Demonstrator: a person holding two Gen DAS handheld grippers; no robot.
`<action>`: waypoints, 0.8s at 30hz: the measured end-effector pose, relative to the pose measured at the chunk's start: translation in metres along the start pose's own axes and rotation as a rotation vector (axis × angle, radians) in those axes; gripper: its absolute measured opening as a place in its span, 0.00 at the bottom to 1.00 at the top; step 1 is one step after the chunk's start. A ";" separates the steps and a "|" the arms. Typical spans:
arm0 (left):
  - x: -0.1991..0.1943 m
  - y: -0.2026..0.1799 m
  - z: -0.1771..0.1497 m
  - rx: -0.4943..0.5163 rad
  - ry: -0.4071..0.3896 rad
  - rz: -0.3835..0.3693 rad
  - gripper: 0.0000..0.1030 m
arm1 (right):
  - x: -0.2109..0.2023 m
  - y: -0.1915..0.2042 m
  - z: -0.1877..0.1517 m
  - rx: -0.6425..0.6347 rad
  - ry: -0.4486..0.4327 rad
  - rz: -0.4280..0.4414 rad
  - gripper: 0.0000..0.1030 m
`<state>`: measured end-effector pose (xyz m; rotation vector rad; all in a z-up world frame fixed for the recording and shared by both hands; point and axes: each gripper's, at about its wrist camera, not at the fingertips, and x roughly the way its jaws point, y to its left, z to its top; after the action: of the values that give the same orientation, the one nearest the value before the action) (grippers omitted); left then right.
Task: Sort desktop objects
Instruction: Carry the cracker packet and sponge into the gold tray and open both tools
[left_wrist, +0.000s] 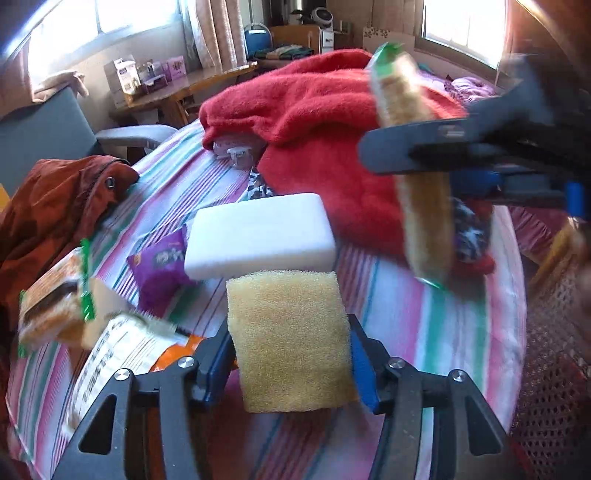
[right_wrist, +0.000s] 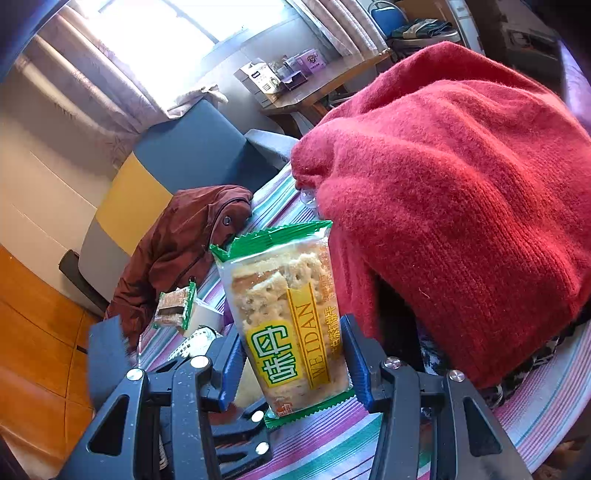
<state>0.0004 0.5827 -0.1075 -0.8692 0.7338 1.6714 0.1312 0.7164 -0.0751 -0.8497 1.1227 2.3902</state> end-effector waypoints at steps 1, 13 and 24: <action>-0.007 -0.002 -0.005 0.001 -0.007 -0.001 0.55 | 0.001 0.000 0.000 -0.002 0.005 0.002 0.49; -0.077 0.019 -0.065 -0.173 -0.062 0.042 0.55 | 0.020 0.015 -0.006 -0.069 0.087 -0.037 0.49; -0.145 0.072 -0.130 -0.381 -0.115 0.180 0.55 | 0.044 0.074 -0.035 -0.328 0.155 -0.088 0.48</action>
<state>-0.0208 0.3836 -0.0538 -0.9812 0.4295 2.0455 0.0703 0.6462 -0.0793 -1.1820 0.7341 2.5071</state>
